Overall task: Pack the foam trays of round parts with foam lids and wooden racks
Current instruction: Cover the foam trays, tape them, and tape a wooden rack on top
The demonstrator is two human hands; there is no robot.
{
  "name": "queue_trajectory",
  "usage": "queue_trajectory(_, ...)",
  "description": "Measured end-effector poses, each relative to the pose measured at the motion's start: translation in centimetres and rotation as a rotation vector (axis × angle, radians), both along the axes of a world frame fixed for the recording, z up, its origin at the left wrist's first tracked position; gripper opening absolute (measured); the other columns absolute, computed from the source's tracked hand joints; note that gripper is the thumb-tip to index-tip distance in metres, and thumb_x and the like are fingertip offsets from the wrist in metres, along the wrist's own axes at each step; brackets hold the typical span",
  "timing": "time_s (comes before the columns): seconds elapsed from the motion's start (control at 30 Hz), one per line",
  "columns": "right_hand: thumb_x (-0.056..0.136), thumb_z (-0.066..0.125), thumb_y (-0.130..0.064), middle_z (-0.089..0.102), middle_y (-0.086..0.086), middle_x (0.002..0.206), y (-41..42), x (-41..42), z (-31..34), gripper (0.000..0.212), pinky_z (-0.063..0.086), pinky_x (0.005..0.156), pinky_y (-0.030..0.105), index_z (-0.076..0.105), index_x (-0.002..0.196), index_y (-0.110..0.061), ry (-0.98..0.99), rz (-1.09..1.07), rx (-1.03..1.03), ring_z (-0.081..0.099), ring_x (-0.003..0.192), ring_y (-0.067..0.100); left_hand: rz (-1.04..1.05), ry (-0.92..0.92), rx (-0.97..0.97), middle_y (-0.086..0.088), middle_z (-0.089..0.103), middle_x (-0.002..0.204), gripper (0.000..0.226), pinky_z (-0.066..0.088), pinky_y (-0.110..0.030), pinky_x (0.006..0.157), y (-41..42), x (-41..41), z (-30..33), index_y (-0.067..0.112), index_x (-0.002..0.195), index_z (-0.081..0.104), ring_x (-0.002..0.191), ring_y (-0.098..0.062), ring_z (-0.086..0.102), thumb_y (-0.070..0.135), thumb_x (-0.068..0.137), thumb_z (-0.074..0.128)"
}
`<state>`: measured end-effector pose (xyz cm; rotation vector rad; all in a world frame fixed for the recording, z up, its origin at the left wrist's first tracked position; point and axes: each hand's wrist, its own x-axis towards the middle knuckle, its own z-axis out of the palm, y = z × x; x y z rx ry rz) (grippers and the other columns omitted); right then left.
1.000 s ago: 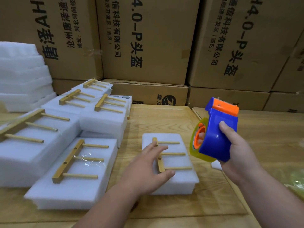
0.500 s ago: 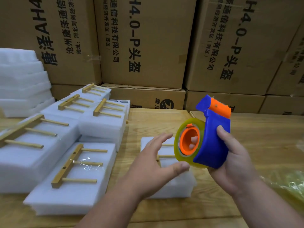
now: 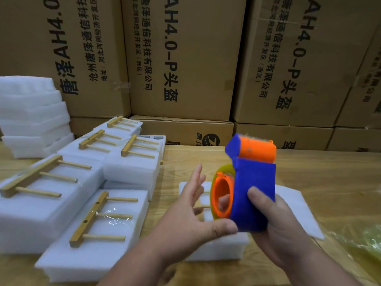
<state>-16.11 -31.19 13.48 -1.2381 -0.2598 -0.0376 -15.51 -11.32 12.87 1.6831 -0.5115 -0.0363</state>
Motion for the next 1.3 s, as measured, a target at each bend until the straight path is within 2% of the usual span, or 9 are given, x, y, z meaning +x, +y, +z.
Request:
queue_trajectory(0.1, 0.051, 0.088, -0.074, 0.078, 0.005, 0.103, -1.1, -0.2, 0.2, 0.078, 0.063, 0.072, 0.034, 0.071, 0.113, -0.030, -0.142, -0.155, -0.430, 0.076, 0.094, 0.023, 0.066, -0.113, -0.066, 0.033, 0.047, 0.147, 0.106, 0.052, -0.023, 0.101, 2.0, 0.4, 2.5, 0.061, 0.149, 0.029, 0.134, 0.008, 0.046, 0.088, 0.055, 0.072)
queue_trajectory(0.2, 0.054, 0.078, -0.083, 0.076, -0.012, 0.096, -2.1, -0.3, 0.5, 0.062, 0.056, 0.066, 0.016, 0.067, 0.105, -0.048, -0.336, -0.238, -0.697, 0.073, 0.083, 0.009, 0.116, -0.241, -0.004, 0.026, 0.064, 0.131, 0.064, 0.056, -0.025, 0.092, 3.5, 0.2, 5.1, 0.055, 0.135, 0.055, 0.125, 0.003, 0.058, 0.073, 0.074, 0.063)
queue_trajectory(0.3, 0.065, 0.068, -0.085, 0.071, -0.018, 0.096, -3.0, 0.1, 0.6, 0.052, 0.048, 0.063, 0.009, 0.064, 0.105, -0.052, -0.513, -0.305, -0.870, 0.068, 0.084, 0.005, 0.095, -0.332, 0.086, 0.022, 0.070, 0.123, 0.045, 0.051, -0.031, 0.096, 4.1, -0.2, 7.1, 0.049, 0.123, 0.066, 0.122, -0.002, 0.061, 0.060, 0.080, 0.064)
queue_trajectory(0.4, 0.076, 0.067, -0.078, 0.067, -0.019, 0.103, -3.8, 0.5, 0.6, 0.050, 0.051, 0.075, 0.017, 0.068, 0.106, -0.038, -0.641, -0.352, -0.977, 0.064, 0.097, 0.007, 0.063, -0.433, 0.249, 0.025, 0.069, 0.123, 0.038, 0.047, -0.029, 0.098, 4.4, -0.5, 8.3, 0.044, 0.118, 0.072, 0.125, 0.001, 0.058, 0.057, 0.083, 0.066)
queue_trajectory(0.57, 0.082, 0.066, -0.069, 0.069, -0.012, 0.105, -4.3, 0.8, 0.4, 0.050, 0.052, 0.087, 0.031, 0.071, 0.099, -0.023, -0.796, -0.363, -1.087, 0.058, 0.111, 0.010, 0.003, -0.488, 0.445, 0.028, 0.068, 0.120, 0.037, 0.045, -0.028, 0.104, 4.1, -0.9, 9.0, 0.042, 0.118, 0.073, 0.124, 0.003, 0.057, 0.049, 0.081, 0.078)
queue_trajectory(0.67, 0.084, 0.064, -0.071, 0.068, -0.012, 0.103, -4.3, 0.6, 0.4, 0.051, 0.051, 0.089, 0.029, 0.070, 0.098, -0.023, -0.814, -0.362, -1.107, 0.056, 0.110, 0.007, -0.025, -0.514, 0.493, 0.028, 0.068, 0.116, 0.044, 0.047, -0.032, 0.103, 3.9, -1.2, 8.9, 0.042, 0.117, 0.072, 0.122, -0.001, 0.059, 0.054, 0.075, 0.080)
queue_trajectory(0.8, 0.086, 0.068, -0.065, 0.058, -0.033, 0.105, -4.2, 0.4, 0.5, 0.031, 0.042, 0.093, 0.014, 0.059, 0.102, -0.040, -0.894, -0.297, -1.119, 0.053, 0.107, -0.004, -0.035, -0.516, 0.532, 0.028, 0.067, 0.115, 0.043, 0.047, -0.033, 0.103, 3.8, -1.4, 8.7, 0.042, 0.117, 0.073, 0.122, -0.002, 0.058, 0.052, 0.076, 0.082)
queue_trajectory(1.0, 0.089, 0.066, -0.064, 0.067, -0.013, 0.095, -4.6, 0.2, 0.0, 0.042, 0.046, 0.087, 0.019, 0.068, 0.093, -0.022, -0.941, -0.284, -1.159, 0.057, 0.096, 0.004, -0.152, -0.489, 0.699, 0.026, 0.059, 0.115, 0.034, 0.042, -0.026, 0.098, 3.7, -1.7, 8.9, 0.045, 0.116, 0.073, 0.120, -0.002, 0.052, 0.050, 0.083, 0.080)
queue_trajectory(1.3, 0.087, 0.072, -0.061, 0.060, -0.028, 0.108, -4.2, 0.3, 0.3, 0.035, 0.045, 0.093, 0.018, 0.063, 0.106, -0.033, -0.934, -0.170, -1.152, 0.056, 0.106, -0.002, -0.201, -0.323, 0.461, 0.016, 0.070, 0.110, 0.028, 0.049, -0.033, 0.093, 4.4, -0.8, 8.4, 0.035, 0.098, 0.081, 0.109, -0.009, 0.066, 0.051, 0.075, 0.080)
